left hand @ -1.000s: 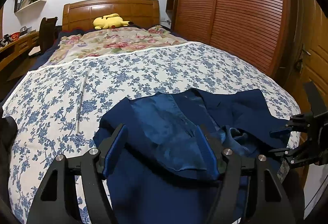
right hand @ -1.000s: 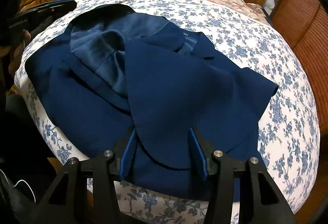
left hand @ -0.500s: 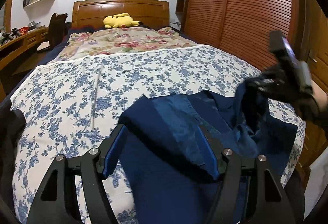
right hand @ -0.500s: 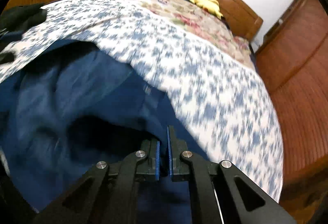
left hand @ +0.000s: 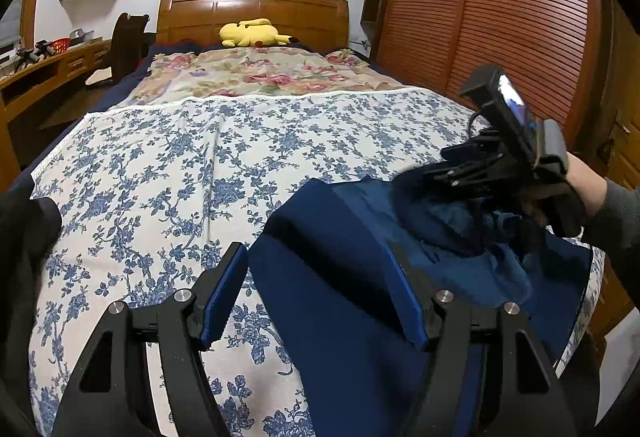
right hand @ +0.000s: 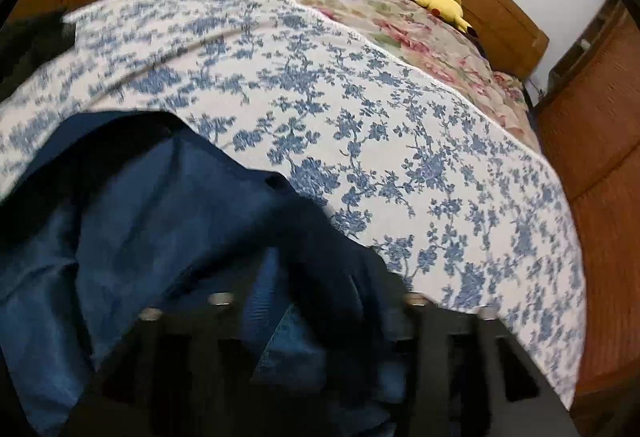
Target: Fold large clothes
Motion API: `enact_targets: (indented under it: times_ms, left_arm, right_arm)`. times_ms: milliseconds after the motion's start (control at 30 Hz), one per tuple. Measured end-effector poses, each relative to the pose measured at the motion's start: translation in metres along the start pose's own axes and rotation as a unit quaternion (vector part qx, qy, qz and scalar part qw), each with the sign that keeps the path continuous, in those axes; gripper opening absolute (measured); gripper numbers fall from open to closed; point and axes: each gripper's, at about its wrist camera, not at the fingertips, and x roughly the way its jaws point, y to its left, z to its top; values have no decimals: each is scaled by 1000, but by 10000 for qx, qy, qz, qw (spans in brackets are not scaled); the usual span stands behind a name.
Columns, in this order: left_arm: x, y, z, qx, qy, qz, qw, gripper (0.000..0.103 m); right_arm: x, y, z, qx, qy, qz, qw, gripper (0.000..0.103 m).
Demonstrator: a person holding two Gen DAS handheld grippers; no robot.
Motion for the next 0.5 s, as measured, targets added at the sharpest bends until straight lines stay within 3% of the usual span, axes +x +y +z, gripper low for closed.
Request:
enact_targets:
  times_ms: [133,300,500]
  left_arm:
    - [3,-6,0,34,18,20,10000,70]
    - [7,-17,-1,127,60,58,9999,70]
    - [10,-29,-2,300,85,139,9994,70]
  right_arm:
    - [-28,-10,-13,364,-218,83,9991,57]
    - [-56,-30,-54,928,-522,5,9943,57]
    - [-66,-50,-116,1475,-448,-343,9874,57]
